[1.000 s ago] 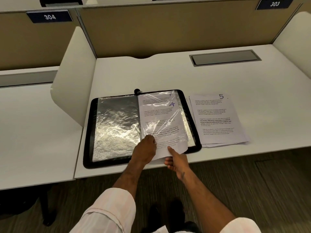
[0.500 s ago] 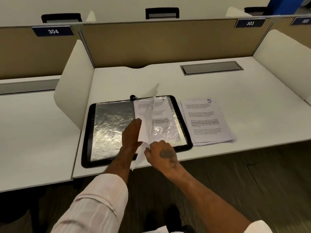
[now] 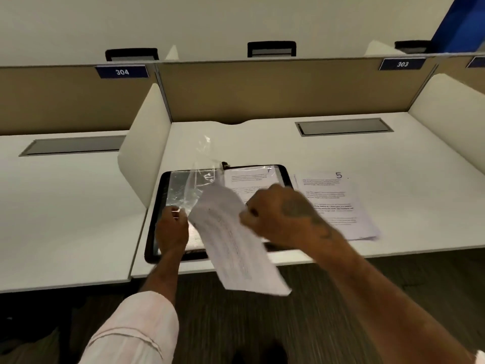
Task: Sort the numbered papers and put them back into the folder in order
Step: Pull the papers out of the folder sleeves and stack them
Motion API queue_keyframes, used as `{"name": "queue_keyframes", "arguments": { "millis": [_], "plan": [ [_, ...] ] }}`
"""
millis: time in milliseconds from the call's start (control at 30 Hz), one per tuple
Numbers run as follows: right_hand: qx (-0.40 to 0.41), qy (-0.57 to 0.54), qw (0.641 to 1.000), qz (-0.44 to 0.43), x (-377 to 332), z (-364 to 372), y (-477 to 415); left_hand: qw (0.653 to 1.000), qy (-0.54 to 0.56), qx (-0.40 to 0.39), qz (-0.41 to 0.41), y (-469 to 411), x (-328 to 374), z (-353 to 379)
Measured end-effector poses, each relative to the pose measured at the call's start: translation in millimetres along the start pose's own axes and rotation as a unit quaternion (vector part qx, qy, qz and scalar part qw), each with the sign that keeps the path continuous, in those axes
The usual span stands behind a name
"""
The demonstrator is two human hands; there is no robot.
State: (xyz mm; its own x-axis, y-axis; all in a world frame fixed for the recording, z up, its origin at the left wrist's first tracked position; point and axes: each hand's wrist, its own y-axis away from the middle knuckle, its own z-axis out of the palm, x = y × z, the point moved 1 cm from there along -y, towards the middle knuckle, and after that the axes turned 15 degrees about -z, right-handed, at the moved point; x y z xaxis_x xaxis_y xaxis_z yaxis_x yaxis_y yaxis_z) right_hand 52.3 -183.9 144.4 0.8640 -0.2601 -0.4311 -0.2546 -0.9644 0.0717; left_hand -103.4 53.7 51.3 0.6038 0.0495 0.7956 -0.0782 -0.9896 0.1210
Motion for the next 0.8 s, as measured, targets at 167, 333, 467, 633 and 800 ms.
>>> {"name": "queue_keyframes", "arguments": {
  "millis": [167, 333, 467, 633, 800],
  "plan": [
    [0.156, -0.182, 0.969, 0.058, -1, -131, -24, 0.996, 0.023, 0.013, -0.082, -13, -29, -14],
    [0.316, -0.428, 0.828, 0.176, 113, -103, -14, 0.996, 0.027, -0.046, -0.077, -17, -58, -22],
    [0.417, -0.56, 0.668, 0.259, 191, -54, 1, 0.99, -0.004, -0.113, -0.083, -27, -68, -27],
    [0.436, -0.6, 0.567, 0.358, 240, 3, 21, 0.975, -0.003, -0.154, -0.162, -45, -86, -23],
    [0.429, -0.554, 0.574, 0.424, 260, 43, 27, 0.979, -0.062, -0.137, -0.137, -47, -89, -14]
  ]
}}
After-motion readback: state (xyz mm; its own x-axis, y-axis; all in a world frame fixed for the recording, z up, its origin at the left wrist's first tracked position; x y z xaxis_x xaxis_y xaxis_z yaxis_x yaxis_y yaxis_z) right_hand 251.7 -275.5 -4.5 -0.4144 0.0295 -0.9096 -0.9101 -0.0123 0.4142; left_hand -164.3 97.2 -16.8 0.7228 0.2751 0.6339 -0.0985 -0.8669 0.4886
